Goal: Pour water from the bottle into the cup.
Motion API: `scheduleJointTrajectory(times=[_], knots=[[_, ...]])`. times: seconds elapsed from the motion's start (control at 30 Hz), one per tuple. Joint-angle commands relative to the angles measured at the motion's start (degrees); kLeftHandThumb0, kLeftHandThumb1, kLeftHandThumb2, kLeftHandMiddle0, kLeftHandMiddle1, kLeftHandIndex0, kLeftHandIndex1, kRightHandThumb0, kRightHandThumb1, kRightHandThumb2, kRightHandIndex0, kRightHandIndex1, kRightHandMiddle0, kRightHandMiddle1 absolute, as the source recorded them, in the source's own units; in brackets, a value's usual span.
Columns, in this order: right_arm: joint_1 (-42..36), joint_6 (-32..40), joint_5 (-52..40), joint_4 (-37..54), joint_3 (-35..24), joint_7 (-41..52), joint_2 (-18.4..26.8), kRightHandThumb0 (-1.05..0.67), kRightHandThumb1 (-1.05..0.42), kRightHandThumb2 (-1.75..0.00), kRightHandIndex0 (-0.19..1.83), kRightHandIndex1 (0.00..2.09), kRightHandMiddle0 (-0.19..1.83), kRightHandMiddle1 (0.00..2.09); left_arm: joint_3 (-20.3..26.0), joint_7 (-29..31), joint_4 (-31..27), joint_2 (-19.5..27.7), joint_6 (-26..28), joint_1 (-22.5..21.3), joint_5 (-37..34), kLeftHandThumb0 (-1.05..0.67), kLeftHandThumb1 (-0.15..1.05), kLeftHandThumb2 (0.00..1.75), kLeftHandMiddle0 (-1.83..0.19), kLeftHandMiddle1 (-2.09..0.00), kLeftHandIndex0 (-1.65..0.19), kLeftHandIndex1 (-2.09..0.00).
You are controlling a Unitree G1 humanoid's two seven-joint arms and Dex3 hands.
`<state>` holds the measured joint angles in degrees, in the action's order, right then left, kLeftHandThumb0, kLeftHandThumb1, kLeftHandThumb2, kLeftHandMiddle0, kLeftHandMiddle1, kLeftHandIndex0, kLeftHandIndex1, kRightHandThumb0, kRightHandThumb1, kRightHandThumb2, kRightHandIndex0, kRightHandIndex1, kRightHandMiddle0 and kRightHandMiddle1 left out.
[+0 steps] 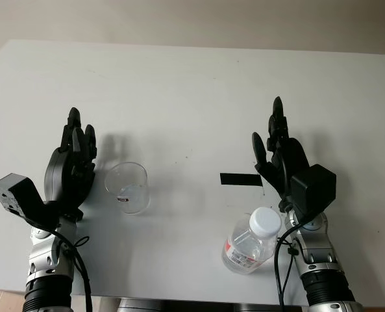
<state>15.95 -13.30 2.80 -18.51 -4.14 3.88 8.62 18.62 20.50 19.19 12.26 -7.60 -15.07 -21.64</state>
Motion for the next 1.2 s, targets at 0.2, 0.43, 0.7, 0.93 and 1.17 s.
scheduleJointTrajectory(times=[0.2, 0.43, 0.7, 0.93, 1.17], knots=[[-2.1, 0.7, -2.4, 2.3, -0.1, 4.1, 1.5, -0.86, -1.05, -0.51, -0.19, 0.00, -0.19, 0.00, -0.6, -0.1, -0.3, 0.0, 0.2, 0.2, 0.2, -0.84, 1.05, 0.60, 0.19, -0.05, 0.19, 0.00], [-6.3, -1.4, -10.2, 4.6, -3.6, 12.7, 4.9, -0.92, -1.05, -0.40, -0.19, 0.00, -0.19, 0.00, -0.7, 0.2, 1.0, 0.0, 0.6, -0.7, 0.0, -0.85, 1.05, 0.59, 0.19, -0.04, 0.19, 0.00], [-11.4, 1.9, -23.8, 14.1, -8.6, 25.5, 9.8, -1.00, -1.05, -0.19, -0.19, 0.00, -0.19, 0.00, -0.5, 0.9, 1.9, 0.0, 0.2, -1.0, -0.3, -0.86, 1.05, 0.59, 0.19, -0.04, 0.19, 0.00], [-16.3, 1.5, -32.7, 20.2, -10.2, 33.1, 8.8, -0.96, -1.05, -0.13, -0.19, 0.00, -0.19, 0.00, -0.7, 1.0, 1.4, 0.2, 0.6, -1.2, 0.0, -0.86, 1.05, 0.61, 0.19, -0.02, 0.19, 0.00], [-22.5, -0.3, -31.7, 25.8, -7.9, 36.7, 8.7, -0.96, -1.04, -0.07, -0.19, 0.00, -0.19, 0.00, -0.7, 0.8, 1.4, 0.2, 0.9, -1.5, -0.1, -0.85, 1.05, 0.61, 0.19, -0.03, 0.19, 0.00]])
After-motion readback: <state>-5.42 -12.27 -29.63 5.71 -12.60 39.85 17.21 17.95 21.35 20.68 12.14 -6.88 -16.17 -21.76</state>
